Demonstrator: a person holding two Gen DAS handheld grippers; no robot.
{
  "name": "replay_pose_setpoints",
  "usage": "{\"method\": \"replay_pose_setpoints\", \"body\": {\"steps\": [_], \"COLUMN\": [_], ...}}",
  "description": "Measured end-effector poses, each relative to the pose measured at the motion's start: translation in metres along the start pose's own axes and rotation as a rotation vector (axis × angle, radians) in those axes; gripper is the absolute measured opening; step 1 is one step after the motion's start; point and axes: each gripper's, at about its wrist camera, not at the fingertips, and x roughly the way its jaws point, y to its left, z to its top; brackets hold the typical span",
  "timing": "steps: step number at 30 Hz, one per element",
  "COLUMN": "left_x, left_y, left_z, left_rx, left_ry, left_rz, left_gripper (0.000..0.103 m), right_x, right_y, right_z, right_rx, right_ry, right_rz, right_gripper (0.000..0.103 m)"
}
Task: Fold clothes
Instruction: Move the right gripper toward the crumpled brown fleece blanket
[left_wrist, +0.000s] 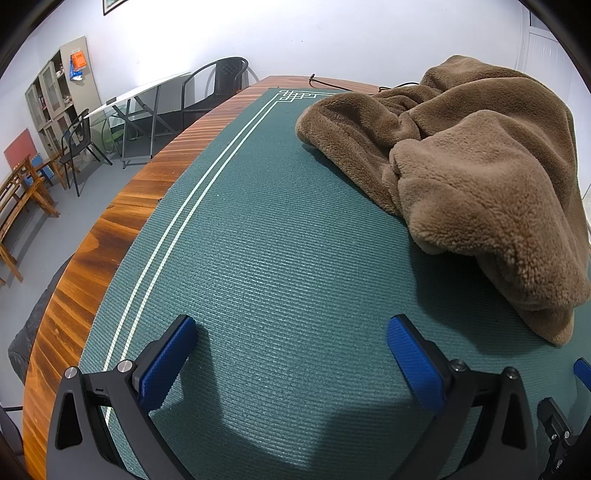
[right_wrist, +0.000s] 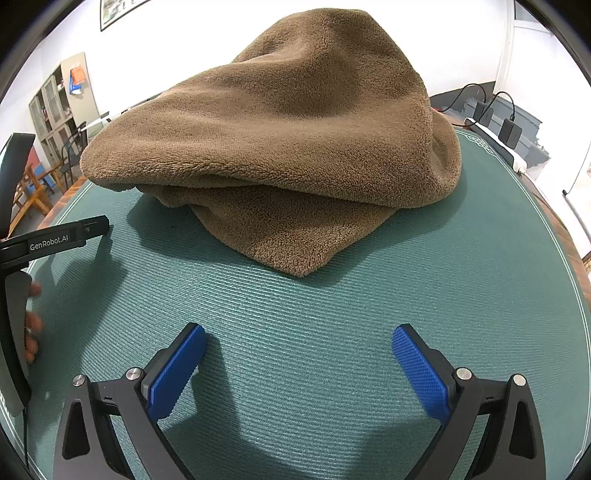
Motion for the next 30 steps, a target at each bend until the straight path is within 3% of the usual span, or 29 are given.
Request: {"method": "replay_pose_setpoints", "body": {"steps": [10,13,20,25,30], "left_x": [-0.009,-0.031,-0.042,-0.039,-0.033], "left_y": [0.002,-0.004,-0.017,-0.017,-0.002], "left_z": [0.004,0.01,0.023,0.024,0.023], "left_rx": [-0.004,0.031,0.095,0.057,0.002], "left_ry": [0.08,0.036,0.044,0.09,0.121], "left_rz": [-0.046,-0.08,-0.153,-0.176,-0.18], "left_gripper": [0.103,0.103,0.103,0.103,0.103], "right_x": [0.001,0.002,0.001,0.007,0.003], "right_y": [0.001,0.001,0.0,-0.005,-0.027], "right_z": [0.001,0.002,0.001,0.015,0.025], "right_rx": [0.001,0.003,0.01,0.036,0.102], "right_ry": [0.002,0.002,0.023,0.11,0.103], "right_rz": [-0.004,-0.004,-0.006,-0.038,-0.041], "right_gripper": [0.102,0.102,0.102,0.102,0.102]}}
